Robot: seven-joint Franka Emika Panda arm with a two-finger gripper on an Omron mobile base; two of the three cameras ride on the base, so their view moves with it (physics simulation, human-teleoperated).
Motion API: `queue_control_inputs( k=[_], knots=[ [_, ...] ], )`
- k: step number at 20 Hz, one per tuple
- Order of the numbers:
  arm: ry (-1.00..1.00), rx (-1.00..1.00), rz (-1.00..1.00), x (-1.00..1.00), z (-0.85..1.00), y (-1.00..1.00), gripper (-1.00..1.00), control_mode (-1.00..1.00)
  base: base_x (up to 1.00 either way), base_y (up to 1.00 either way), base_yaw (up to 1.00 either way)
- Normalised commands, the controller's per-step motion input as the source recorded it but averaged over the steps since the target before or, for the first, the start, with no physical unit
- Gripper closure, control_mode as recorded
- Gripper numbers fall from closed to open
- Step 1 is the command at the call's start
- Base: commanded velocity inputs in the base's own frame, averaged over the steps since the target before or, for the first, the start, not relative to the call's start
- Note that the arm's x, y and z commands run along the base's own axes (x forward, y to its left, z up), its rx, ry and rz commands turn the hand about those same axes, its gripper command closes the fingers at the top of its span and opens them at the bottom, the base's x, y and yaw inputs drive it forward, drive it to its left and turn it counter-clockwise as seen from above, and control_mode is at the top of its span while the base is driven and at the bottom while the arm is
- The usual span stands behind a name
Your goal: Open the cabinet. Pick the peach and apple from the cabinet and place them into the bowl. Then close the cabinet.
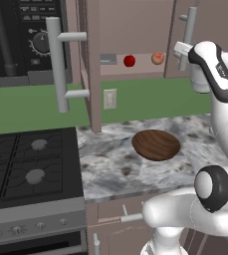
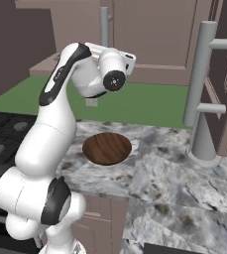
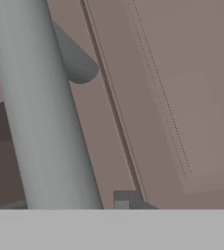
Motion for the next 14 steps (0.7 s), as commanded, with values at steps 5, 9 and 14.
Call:
queue_control_inputs(
  k=[5,9,14],
  knots=[
    [0.00,0.00,0.00,-0.10,0.02,-0.34,1.00,-1.00,0.00,0.00,0.00],
    [0.00,0.00,0.00,-0.25,0.01,-0.79,1.00,-1.00,0.00,0.00,0.00],
    [0.00,0.00,0.00,-0.32,0.01,-0.98,1.00,-1.00,0.00,0.00,0.00]
  ],
)
